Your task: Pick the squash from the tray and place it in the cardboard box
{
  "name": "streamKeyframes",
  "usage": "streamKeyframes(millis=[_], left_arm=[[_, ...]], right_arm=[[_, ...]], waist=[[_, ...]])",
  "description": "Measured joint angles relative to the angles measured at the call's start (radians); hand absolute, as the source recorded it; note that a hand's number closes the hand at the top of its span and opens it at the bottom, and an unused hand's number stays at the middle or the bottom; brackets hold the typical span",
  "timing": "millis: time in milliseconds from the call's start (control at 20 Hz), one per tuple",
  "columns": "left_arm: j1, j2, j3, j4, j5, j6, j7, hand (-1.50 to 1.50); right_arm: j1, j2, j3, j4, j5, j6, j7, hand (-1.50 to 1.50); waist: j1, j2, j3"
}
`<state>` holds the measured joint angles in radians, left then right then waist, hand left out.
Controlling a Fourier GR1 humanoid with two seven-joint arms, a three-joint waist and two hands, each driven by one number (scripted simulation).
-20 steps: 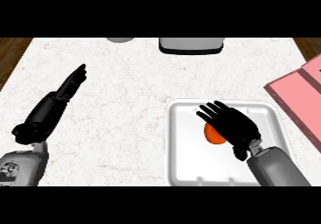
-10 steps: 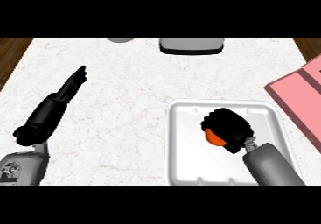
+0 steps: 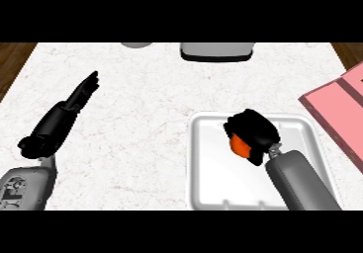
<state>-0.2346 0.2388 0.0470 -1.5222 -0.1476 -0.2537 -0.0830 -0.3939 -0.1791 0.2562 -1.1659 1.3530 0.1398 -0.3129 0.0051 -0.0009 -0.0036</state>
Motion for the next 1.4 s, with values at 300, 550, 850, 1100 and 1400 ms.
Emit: streamKeyframes(millis=[300, 550, 850, 1100, 1400], left_arm=[[-0.003, -0.017, -0.015, -0.011, -0.007, 0.006, 0.009, 0.00], [0.004, -0.022, -0.018, -0.044, -0.009, 0.006, 0.039, 0.00], [0.025, -0.016, -0.001, -0.043, -0.006, 0.001, 0.034, 0.00], [0.040, -0.011, 0.005, -0.038, -0.005, -0.004, 0.013, 0.00], [0.019, -0.005, 0.016, -0.051, 0.002, -0.010, 0.034, 0.00]], right_arm=[[-0.134, 0.091, -0.220, 0.123, -0.088, -0.024, 0.215, 1.50], [-0.230, 0.095, -0.260, 0.140, -0.075, -0.102, 0.273, 1.50], [-0.270, 0.076, -0.284, -0.045, -0.077, -0.056, 0.372, 1.50], [-0.300, 0.066, -0.405, -0.163, -0.114, -0.074, 0.516, 1.50], [-0.329, -0.015, -0.556, -0.189, -0.157, -0.104, 0.612, 1.50]], waist=[[0.012, 0.007, 0.004], [0.007, 0.003, 0.004], [-0.008, -0.003, 0.003], [-0.015, -0.004, 0.003], [-0.009, -0.001, 0.003]])
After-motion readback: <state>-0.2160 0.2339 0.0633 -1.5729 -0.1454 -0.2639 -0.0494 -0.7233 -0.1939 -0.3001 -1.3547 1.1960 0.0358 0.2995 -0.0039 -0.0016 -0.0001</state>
